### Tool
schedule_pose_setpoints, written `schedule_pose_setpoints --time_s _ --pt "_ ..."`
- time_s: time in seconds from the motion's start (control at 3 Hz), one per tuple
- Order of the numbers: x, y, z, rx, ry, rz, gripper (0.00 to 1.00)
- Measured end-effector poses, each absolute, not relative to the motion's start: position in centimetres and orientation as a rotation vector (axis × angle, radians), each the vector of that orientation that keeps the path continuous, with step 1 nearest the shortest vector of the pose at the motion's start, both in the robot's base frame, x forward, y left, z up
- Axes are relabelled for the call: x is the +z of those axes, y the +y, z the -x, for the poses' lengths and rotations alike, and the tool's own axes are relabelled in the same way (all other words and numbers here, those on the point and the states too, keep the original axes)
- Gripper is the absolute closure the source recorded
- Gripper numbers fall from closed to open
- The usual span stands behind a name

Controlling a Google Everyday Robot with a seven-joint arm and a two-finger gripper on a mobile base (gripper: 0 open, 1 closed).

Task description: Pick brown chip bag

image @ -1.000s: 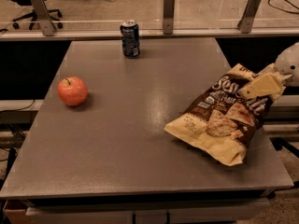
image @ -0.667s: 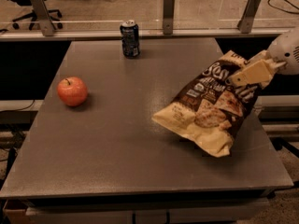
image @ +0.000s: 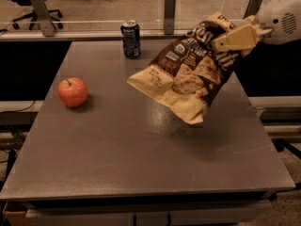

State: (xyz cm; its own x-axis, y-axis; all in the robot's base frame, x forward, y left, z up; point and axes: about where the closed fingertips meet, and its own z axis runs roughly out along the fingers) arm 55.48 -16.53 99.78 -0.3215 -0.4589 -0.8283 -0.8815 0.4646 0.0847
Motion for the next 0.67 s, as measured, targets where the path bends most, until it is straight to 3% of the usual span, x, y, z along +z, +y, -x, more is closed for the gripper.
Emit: schedule_pose_setpoints --time_s 0.67 --pt "103.72 -15.98 -57.08 0.664 1.871 1.074 1.0"
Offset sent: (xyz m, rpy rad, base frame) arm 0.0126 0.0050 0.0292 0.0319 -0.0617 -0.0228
